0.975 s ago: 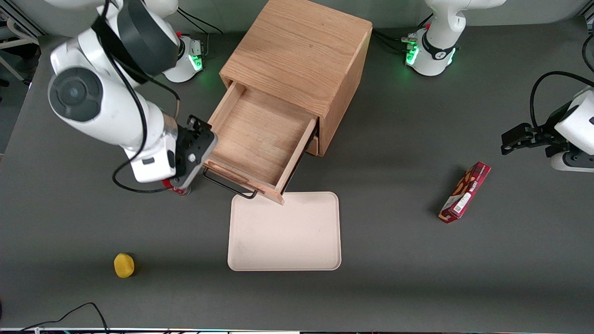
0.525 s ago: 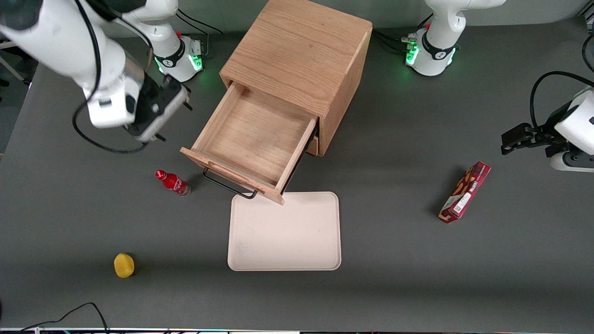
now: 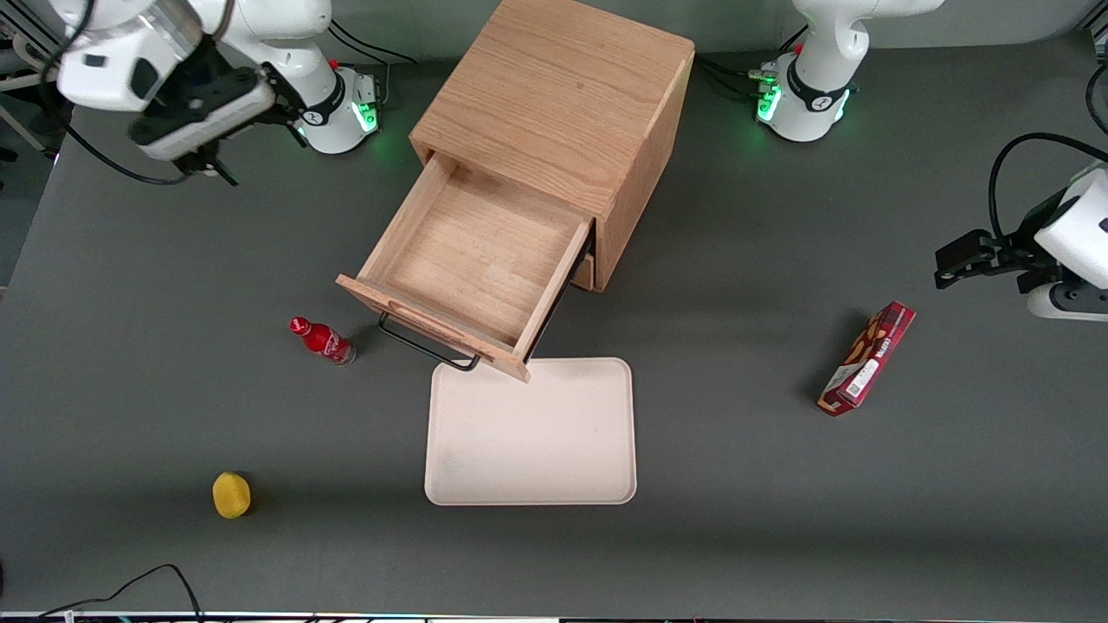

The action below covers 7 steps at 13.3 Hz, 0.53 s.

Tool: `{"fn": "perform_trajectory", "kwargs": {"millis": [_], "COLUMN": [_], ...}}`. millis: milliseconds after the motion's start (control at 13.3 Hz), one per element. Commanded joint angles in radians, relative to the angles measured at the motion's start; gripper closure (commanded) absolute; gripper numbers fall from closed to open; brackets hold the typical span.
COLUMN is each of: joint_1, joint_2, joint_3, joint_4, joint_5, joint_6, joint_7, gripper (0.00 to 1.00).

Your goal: Open upper drawer

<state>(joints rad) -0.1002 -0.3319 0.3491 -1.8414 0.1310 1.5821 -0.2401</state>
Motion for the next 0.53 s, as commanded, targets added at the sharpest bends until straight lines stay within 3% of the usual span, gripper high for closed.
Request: {"fn": "perform_trajectory", "kwargs": {"millis": [0, 450], "joint_1": [-0.099, -0.236], "joint_2": [-0.029, 0.069], "joint_3": [-0.002, -0.004], "joint_4": [-0.027, 0.086], "joint_5": [0.032, 0.027], "joint_6": [-0.008, -0.048], "joint_7": [0.050, 0.033], "gripper": [0.00, 0.00]}}
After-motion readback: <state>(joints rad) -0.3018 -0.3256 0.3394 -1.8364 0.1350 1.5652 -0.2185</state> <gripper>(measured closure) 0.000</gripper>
